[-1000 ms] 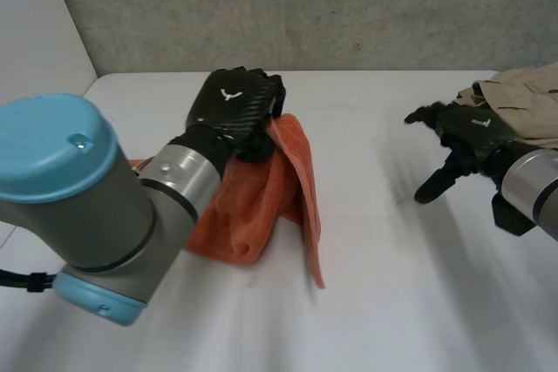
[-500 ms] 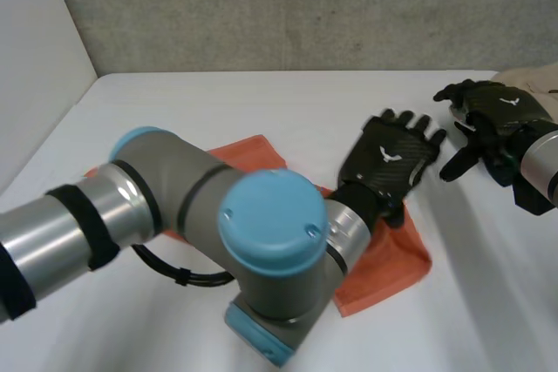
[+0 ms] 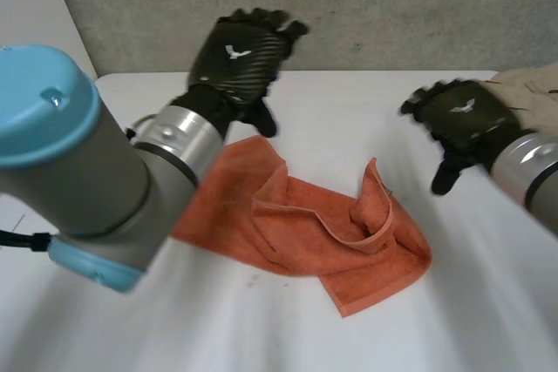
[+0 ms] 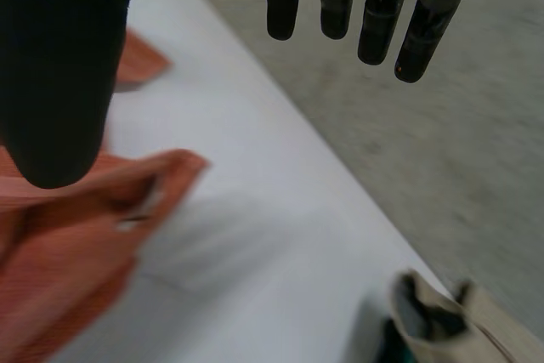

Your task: Fold the laundry.

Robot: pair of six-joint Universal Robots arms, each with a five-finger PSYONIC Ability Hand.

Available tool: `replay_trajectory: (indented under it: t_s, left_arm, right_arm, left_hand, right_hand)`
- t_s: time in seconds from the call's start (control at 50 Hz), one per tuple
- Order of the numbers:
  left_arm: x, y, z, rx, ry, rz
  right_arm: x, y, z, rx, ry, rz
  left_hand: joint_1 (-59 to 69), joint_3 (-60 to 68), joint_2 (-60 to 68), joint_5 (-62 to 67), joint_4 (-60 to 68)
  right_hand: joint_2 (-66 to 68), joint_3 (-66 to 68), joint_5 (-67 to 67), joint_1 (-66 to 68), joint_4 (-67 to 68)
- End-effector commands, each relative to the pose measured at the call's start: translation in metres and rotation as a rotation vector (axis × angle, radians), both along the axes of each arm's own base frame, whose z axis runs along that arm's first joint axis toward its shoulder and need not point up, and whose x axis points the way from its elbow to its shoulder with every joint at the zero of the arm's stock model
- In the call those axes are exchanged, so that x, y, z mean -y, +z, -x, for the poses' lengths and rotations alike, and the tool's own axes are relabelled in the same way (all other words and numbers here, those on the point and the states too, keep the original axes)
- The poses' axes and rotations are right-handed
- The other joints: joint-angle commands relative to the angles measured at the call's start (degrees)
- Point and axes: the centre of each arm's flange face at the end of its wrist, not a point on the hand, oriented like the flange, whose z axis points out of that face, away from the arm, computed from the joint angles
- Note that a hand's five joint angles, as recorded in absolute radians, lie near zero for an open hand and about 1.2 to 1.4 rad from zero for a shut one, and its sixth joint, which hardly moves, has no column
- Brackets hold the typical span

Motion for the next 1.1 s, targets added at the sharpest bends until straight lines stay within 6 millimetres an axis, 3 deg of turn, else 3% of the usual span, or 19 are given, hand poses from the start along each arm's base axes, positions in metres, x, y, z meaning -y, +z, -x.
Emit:
replay_trajectory:
  t_s: [0.02, 0.06, 0.16, 0.2, 0.3, 0.32, 0.38, 0.4, 0.42, 0.52, 0.68, 0.76, 0.78, 0.84, 0.92, 0.96, 1.02, 1.1]
  left_arm:
    - [0.059, -0.058, -0.027, 0.170, 0.022, -0.099]
    - [0.072, -0.080, -0.032, 0.247, 0.024, -0.110]
    - [0.088, -0.108, -0.041, 0.356, 0.035, -0.097]
    - [0.094, -0.122, -0.042, 0.384, 0.026, -0.103]
    - [0.097, -0.132, -0.035, 0.383, -0.034, -0.093]
    - [0.098, -0.133, -0.033, 0.381, -0.046, -0.090]
    - [0.097, -0.142, -0.025, 0.377, -0.097, -0.077]
    - [0.098, -0.143, -0.023, 0.376, -0.107, -0.070]
    - [0.097, -0.144, -0.020, 0.375, -0.117, -0.067]
    - [0.090, -0.156, 0.000, 0.371, -0.187, -0.043]
    - [0.077, -0.170, 0.026, 0.373, -0.278, -0.022]
    - [0.082, -0.172, 0.031, 0.397, -0.274, 0.016]
    - [0.085, -0.171, 0.032, 0.403, -0.270, 0.034]
    - [0.087, -0.171, 0.034, 0.409, -0.268, 0.049]
    - [0.091, -0.167, 0.037, 0.403, -0.260, 0.074]
    - [0.096, -0.163, 0.037, 0.399, -0.242, 0.087]
    - [0.103, -0.154, 0.036, 0.393, -0.192, 0.106]
    - [0.111, -0.137, 0.031, 0.381, -0.138, 0.136]
  right_arm:
    - [-0.041, -0.041, -0.039, -0.191, 0.204, -0.042]
    - [-0.048, -0.051, -0.045, -0.231, 0.240, -0.048]
    - [-0.053, -0.072, -0.048, -0.305, 0.241, -0.071]
    - [-0.047, -0.084, -0.047, -0.338, 0.208, -0.086]
    - [-0.030, -0.103, -0.048, -0.363, 0.129, -0.060]
    - [-0.025, -0.104, -0.048, -0.358, 0.106, -0.032]
    - [-0.019, -0.102, -0.049, -0.344, 0.078, 0.011]
    - [-0.016, -0.099, -0.048, -0.333, 0.065, 0.031]
    - [-0.016, -0.098, -0.049, -0.330, 0.067, 0.035]
    - [-0.018, -0.095, -0.048, -0.320, 0.073, 0.038]
    - [-0.022, -0.064, -0.044, -0.277, 0.054, 0.111]
    - [-0.012, -0.057, -0.041, -0.268, 0.026, 0.141]
    - [-0.009, -0.055, -0.039, -0.265, 0.016, 0.147]
    - [0.005, -0.046, -0.032, -0.253, -0.025, 0.169]
    - [0.016, -0.033, -0.032, -0.228, -0.047, 0.206]
    - [0.017, -0.031, -0.033, -0.224, -0.047, 0.213]
    - [0.016, -0.029, -0.034, -0.221, -0.040, 0.222]
    - [0.016, -0.029, -0.033, -0.220, -0.042, 0.219]
  left_hand:
    - [1.47, 1.20, 1.65, 0.74, 1.72]
    - [1.64, 1.37, 1.82, 0.91, 1.89]
    - [1.47, 1.20, 1.65, 0.74, 1.72]
    - [1.31, 1.04, 1.49, 0.58, 1.55]
    - [1.30, 1.03, 1.49, 0.57, 1.55]
    - [1.30, 1.03, 1.49, 0.57, 1.55]
    - [1.30, 1.03, 1.49, 0.57, 1.55]
    - [1.30, 1.03, 1.49, 0.57, 1.55]
    - [1.30, 1.03, 1.49, 0.57, 1.55]
    - [1.30, 1.03, 1.49, 0.57, 1.55]
    - [7.85, 7.58, 8.03, 7.12, 8.10]
    - [27.33, 27.06, 27.51, 26.60, 27.57]
    - [37.87, 37.60, 38.05, 37.14, 38.11]
    - [48.38, 48.11, 48.56, 47.65, 48.63]
    - [43.22, 42.95, 43.40, 42.49, 43.46]
    - [26.76, 26.49, 26.94, 26.03, 27.01]
    - [16.31, 16.04, 16.50, 15.58, 16.56]
    - [11.90, 11.63, 12.09, 11.17, 12.15]
  right_hand:
    - [-2.77, -2.24, -3.69, -1.78, -3.52]
    - [-2.77, -2.24, -3.69, -1.78, -3.52]
    - [-2.77, -2.24, -3.69, -1.78, -3.52]
    - [-2.77, -2.24, -3.69, -1.78, -3.52]
    - [-1.54, -1.01, -2.45, -0.55, -2.29]
    - [8.65, 9.18, 7.73, 9.64, 7.90]
    - [41.26, 41.79, 40.34, 42.25, 40.51]
    - [64.03, 64.56, 63.12, 65.02, 63.28]
    - [67.20, 67.73, 66.28, 68.19, 66.45]
    - [67.23, 67.76, 66.31, 68.22, 66.48]
    - [67.23, 67.76, 66.31, 68.22, 66.48]
    - [67.23, 67.76, 66.31, 68.22, 66.48]
    - [67.23, 67.76, 66.31, 68.22, 66.48]
    - [67.23, 67.76, 66.31, 68.22, 66.48]
    - [67.23, 67.76, 66.31, 68.22, 66.48]
    - [67.23, 67.76, 66.31, 68.22, 66.48]
    - [67.23, 67.76, 66.31, 68.22, 66.48]
    - [67.23, 67.76, 66.31, 68.22, 66.48]
